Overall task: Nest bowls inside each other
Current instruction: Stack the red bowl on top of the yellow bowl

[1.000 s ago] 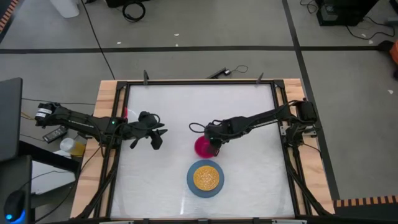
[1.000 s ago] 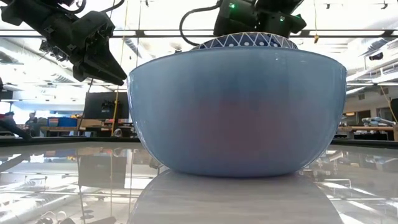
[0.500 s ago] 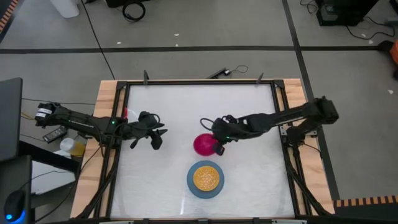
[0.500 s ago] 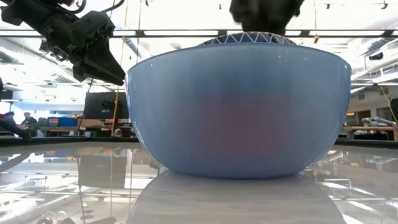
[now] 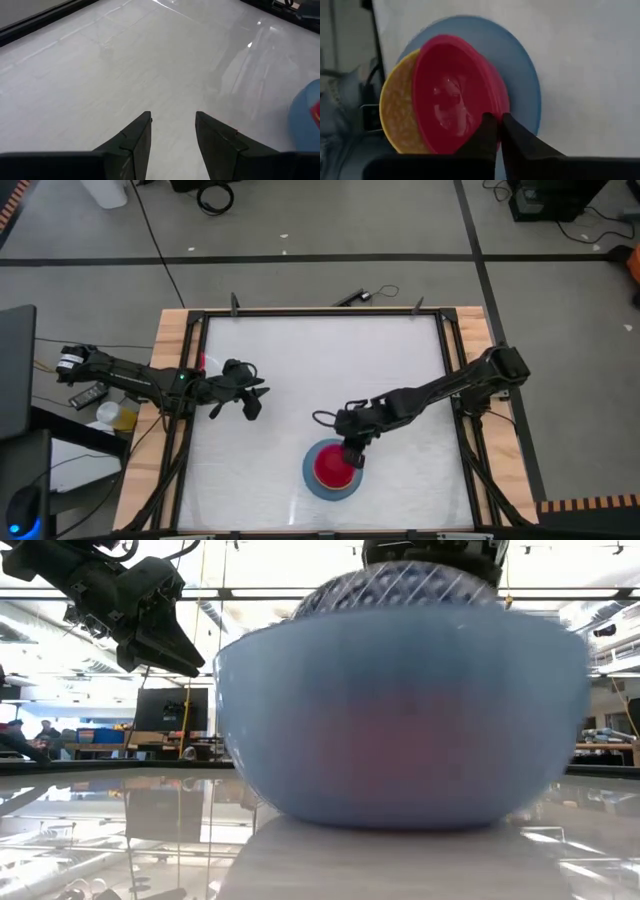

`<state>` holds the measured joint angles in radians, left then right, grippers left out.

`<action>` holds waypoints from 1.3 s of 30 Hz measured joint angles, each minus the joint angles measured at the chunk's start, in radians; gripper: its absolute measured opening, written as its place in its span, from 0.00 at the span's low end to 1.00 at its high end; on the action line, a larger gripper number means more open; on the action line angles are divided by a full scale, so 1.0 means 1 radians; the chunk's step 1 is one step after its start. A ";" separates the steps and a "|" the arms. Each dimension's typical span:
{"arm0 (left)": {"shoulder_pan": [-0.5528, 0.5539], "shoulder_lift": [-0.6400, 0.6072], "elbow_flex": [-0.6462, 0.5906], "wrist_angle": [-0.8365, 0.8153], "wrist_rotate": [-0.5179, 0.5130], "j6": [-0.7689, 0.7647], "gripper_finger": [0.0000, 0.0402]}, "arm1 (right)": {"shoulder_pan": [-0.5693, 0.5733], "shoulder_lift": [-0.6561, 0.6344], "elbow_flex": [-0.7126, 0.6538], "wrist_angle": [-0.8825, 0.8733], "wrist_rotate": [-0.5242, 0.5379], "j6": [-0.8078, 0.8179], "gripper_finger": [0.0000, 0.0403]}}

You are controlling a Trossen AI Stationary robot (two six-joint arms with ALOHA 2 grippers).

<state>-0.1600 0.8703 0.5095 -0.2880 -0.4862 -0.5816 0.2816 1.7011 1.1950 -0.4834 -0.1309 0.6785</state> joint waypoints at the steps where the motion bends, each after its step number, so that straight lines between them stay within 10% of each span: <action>1: 0.000 0.000 0.000 0.000 0.000 0.000 0.39 | 0.002 0.002 0.000 0.005 -0.013 0.000 0.06; 13: 0.000 0.000 0.000 0.000 0.000 0.006 0.39 | 0.004 -0.056 0.001 0.031 -0.055 -0.010 0.27; 26: 0.000 0.000 0.000 0.001 0.000 0.001 0.39 | 0.011 0.019 0.001 0.001 -0.086 -0.041 0.03; 39: 0.000 0.000 0.000 0.004 -0.010 -0.002 0.39 | 0.050 0.105 0.000 0.047 -0.098 -0.050 0.02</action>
<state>-0.1600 0.8700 0.5097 -0.2840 -0.4961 -0.5835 0.3313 1.8057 1.1950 -0.4362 -0.2284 0.6287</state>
